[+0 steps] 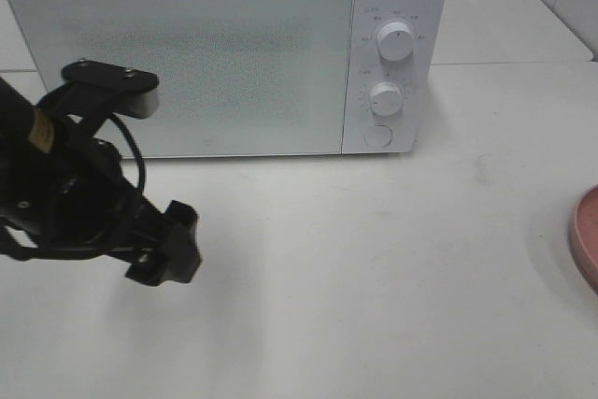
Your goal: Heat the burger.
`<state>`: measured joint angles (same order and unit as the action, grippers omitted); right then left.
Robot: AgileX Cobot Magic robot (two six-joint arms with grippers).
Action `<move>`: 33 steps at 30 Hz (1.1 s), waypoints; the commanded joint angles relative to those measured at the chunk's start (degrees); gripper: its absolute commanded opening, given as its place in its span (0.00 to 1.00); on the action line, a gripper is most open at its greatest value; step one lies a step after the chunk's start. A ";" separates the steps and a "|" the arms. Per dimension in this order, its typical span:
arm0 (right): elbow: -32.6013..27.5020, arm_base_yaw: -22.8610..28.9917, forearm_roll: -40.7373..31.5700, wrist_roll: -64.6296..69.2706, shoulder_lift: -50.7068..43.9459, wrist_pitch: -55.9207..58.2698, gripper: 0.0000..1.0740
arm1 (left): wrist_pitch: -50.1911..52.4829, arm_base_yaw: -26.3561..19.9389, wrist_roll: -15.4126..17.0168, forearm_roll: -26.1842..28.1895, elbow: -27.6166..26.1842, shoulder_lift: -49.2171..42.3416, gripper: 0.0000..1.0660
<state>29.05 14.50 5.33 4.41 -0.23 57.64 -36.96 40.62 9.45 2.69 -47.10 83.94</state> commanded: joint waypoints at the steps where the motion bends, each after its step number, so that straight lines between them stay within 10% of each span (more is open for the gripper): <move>1: -0.29 -0.46 0.00 -0.57 -1.78 -0.74 0.70 | -10.20 -0.46 7.45 -9.11 0.17 -4.13 0.94; 18: -0.29 -0.46 0.00 -0.57 -1.78 -0.74 0.70 | -27.39 -36.84 -7.39 -0.97 0.17 -23.55 0.94; 33: -0.29 -0.46 0.00 -0.57 -1.78 -0.74 0.70 | -34.32 -43.72 -9.91 -1.09 9.45 -49.50 0.94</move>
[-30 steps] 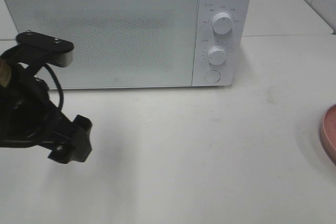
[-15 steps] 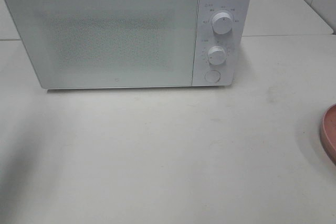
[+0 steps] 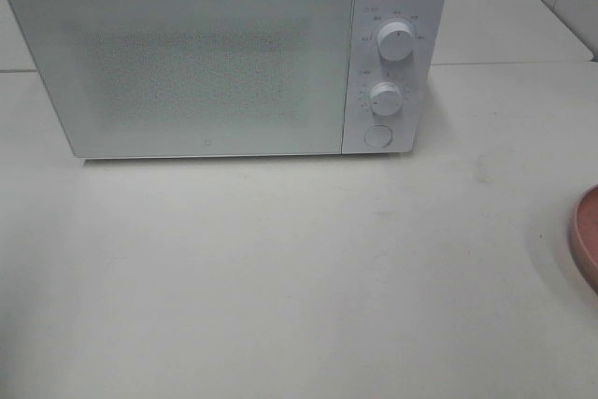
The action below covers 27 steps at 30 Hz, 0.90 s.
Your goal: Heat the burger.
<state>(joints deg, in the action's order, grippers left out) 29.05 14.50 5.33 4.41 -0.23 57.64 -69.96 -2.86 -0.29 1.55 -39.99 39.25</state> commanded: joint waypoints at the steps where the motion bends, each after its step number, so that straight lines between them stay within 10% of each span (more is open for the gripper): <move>1: -0.29 -0.46 0.00 -0.57 -1.78 -0.74 0.70 | -1.38 -0.23 -0.57 -0.63 3.61 -8.31 0.94; 27: -0.29 -0.46 0.00 -0.57 -1.78 -0.74 0.70 | 8.31 0.23 -7.39 5.84 10.14 -20.63 0.94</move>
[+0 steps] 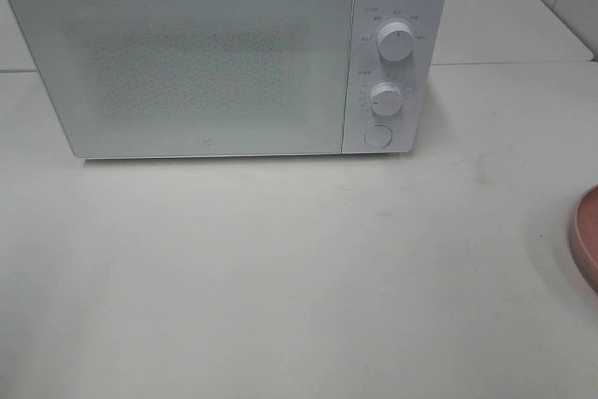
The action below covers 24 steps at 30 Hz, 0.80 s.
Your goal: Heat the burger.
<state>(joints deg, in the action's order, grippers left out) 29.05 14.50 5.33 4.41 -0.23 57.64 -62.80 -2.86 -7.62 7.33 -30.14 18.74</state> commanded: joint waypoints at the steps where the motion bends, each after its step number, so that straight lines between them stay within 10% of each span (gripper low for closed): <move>1: -0.29 -0.46 0.00 -0.57 -1.78 -0.74 0.70 | 1.15 0.23 -0.06 0.06 0.29 -0.11 0.94; 24: -0.29 -0.46 0.00 -0.57 -1.72 -0.74 0.70 | 1.15 -1.83 0.06 0.57 0.34 -20.51 0.94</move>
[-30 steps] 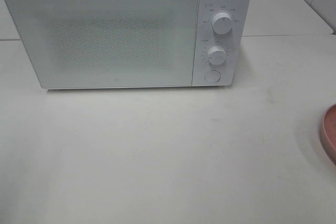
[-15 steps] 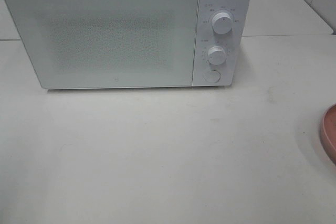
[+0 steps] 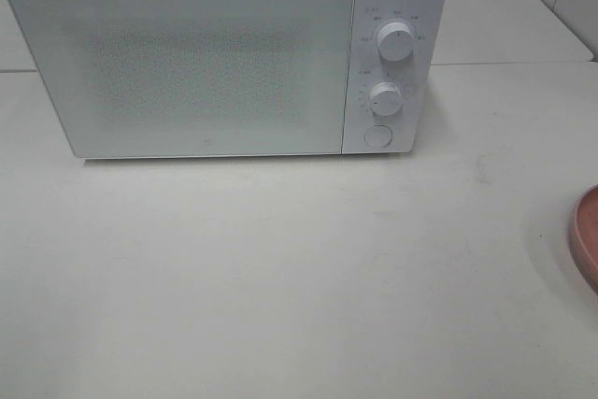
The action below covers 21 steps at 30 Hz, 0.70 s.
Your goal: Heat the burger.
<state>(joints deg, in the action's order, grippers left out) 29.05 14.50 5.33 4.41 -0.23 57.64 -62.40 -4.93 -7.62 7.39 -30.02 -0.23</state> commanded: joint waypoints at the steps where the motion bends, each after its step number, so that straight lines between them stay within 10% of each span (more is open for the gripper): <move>1: -0.29 -0.46 0.00 -0.57 -1.72 -0.74 0.70 | 0.74 0.29 0.06 0.63 0.23 -1.55 0.94; 21: -0.29 -0.46 0.00 -0.57 -1.72 -0.74 0.70 | 0.74 0.23 0.00 0.63 0.23 -1.03 0.94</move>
<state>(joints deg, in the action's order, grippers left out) 29.05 14.50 5.39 4.41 -0.23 57.64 -62.40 -4.87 -7.62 7.73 -29.91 -0.23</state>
